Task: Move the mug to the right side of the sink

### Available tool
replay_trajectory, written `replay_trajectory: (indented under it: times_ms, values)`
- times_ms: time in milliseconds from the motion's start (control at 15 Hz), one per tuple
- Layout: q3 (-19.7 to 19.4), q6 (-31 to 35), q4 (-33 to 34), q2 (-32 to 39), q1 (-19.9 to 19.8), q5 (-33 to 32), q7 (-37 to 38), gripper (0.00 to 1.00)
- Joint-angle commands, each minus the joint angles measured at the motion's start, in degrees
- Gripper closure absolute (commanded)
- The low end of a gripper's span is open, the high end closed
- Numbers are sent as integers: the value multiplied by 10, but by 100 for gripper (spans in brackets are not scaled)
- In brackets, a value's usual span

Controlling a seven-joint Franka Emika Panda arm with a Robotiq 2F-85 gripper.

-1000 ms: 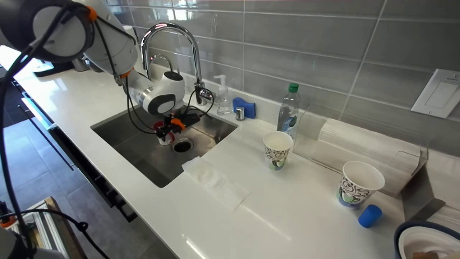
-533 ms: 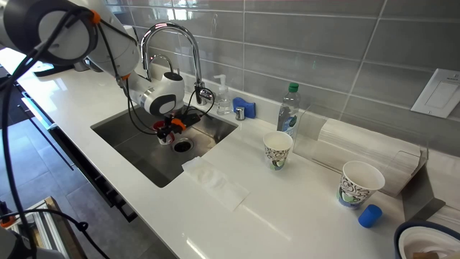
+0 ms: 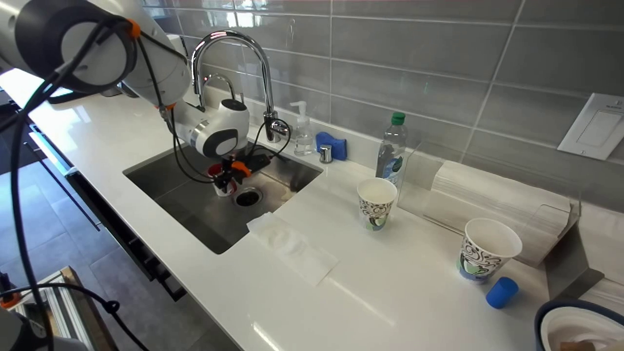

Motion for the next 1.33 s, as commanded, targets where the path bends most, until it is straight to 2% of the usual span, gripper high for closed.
replay_trajectory:
  times_ms: [0,67,267,400,467,533,733,867,933,1067,1267]
  values:
    - [6,2,21,19,-2,-26,11,53]
    - [5,1,22,20,-1,-27,14,61]
    - [9,-5,29,27,-5,-28,9,65]
    - [10,-4,34,33,-7,-28,8,59]
    - [9,-3,37,37,-7,-28,7,51]
    - [8,-3,41,40,-6,-30,8,48]
    - [7,-1,52,49,-3,-36,8,50]
    - [5,-1,57,53,1,-42,10,58]
    - [5,-2,60,55,1,-44,11,65]
    - [7,-1,63,58,-1,-47,9,87]
    - [9,1,63,58,-3,-49,7,95]
